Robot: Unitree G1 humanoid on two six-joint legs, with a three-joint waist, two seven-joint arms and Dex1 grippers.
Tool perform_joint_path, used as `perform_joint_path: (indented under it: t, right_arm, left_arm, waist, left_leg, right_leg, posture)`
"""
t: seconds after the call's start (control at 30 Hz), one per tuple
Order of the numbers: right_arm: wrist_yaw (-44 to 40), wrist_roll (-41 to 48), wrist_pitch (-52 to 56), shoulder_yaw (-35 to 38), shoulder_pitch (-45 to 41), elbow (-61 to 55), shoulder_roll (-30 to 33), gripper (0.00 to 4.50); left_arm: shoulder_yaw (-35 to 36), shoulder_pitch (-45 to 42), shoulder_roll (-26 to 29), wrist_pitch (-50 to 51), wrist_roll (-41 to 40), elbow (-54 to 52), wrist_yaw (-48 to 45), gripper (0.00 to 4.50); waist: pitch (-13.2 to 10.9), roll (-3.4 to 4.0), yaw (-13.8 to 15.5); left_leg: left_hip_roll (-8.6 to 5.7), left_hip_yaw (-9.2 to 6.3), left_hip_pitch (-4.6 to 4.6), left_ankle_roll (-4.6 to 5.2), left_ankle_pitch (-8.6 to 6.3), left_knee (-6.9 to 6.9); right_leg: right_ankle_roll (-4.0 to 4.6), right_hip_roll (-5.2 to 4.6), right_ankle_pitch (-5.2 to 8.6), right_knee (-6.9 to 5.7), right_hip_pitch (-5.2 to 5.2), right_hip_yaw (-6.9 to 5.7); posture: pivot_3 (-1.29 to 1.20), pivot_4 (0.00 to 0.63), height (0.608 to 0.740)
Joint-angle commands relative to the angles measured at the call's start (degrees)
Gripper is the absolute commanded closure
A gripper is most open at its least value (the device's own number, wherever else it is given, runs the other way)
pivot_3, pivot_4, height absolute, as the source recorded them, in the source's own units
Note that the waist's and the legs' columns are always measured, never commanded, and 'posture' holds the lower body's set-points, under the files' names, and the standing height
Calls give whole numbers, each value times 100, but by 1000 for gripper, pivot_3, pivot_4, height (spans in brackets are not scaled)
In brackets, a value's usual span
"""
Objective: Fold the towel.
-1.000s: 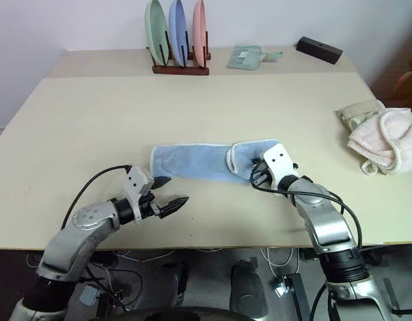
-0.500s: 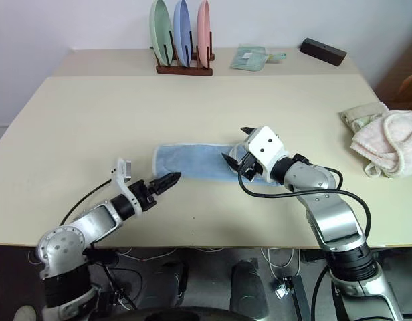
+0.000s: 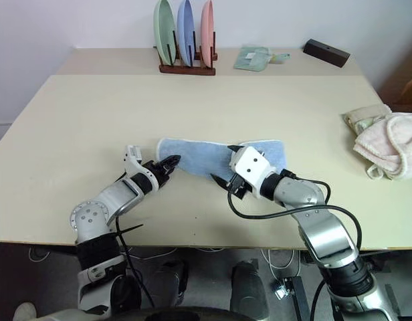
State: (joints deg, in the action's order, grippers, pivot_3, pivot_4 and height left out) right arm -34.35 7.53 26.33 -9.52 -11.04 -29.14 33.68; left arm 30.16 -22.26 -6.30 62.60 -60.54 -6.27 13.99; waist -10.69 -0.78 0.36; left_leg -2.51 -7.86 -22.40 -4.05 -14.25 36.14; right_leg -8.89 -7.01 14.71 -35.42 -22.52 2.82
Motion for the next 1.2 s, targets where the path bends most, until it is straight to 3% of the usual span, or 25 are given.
perform_joint_path:
  t: [0.03, 0.17, 0.33, 0.43, 0.6, 0.93, 1.17, 1.2]
  right_arm:
    - [4, -22, 12, 60, 64, -314, 18, 291]
    - [5, -70, 4, 51, 192, -330, 41, 291]
    - [-17, -94, -8, 101, 237, -286, 66, 291]
    - [-28, -96, -40, 96, 222, -227, 67, 291]
    - [-41, -115, -82, 50, 194, -100, 33, 291]
    - [3, -196, -154, 13, 275, -21, -35, 291]
    - [67, -241, -102, 92, 441, -148, -11, 291]
    - [75, -248, -89, 103, 456, -161, -7, 291]
  left_arm:
    - [114, -86, 207, -499, -74, -81, -97, 4479]
    - [203, -163, 709, -992, -55, -156, -468, 4479]
    - [242, -310, 2035, -1452, 189, 33, -1449, 4479]
    - [-554, -195, 2864, -1438, 695, -143, -2447, 4479]
    - [-1853, -199, 3492, -1524, 1129, -674, -3833, 4479]
    - [-4475, -407, 3941, -2263, 2949, -883, -5423, 4479]
    - [-4810, -277, 3780, -2535, 3471, -651, -5772, 4479]
    - [-4648, -256, 3696, -2452, 3344, -620, -5753, 4214]
  waist:
    - [0, 0, -9]
    - [-3, -5, -27]
    - [-6, -11, -47]
    - [-7, -11, -57]
    - [-8, -13, -46]
    - [-10, -9, -129]
    - [-11, -10, -118]
    - [-11, -10, -118]
  left_leg:
    - [0, 0, 1, 0, 0, 0]
    - [6, 0, -2, -1, 0, -3]
    - [10, 0, -6, -2, 1, -7]
    - [10, 1, -7, -2, 1, -8]
    - [9, 1, -7, -2, 1, -6]
    - [17, 6, -6, -1, 0, -17]
    - [17, 5, -8, 0, 0, -16]
    - [17, 5, -8, -1, 0, -16]
  right_leg:
    - [1, 0, 0, -2, 1, 0]
    - [4, 6, -2, 0, -6, 0]
    - [6, 11, -2, -1, -13, 0]
    - [7, 11, -1, 1, -11, 1]
    - [12, 11, 1, 10, -3, 1]
    - [11, 14, 1, 2, -15, 2]
    - [10, 14, 0, 3, -15, 2]
    - [10, 14, 0, 2, -15, 2]
  posture:
    - [0, 150, 740]
    - [0, 150, 740]
    - [0, 150, 740]
    - [0, 150, 740]
    - [0, 150, 740]
    - [0, 150, 740]
    - [0, 150, 740]
    - [0, 150, 740]
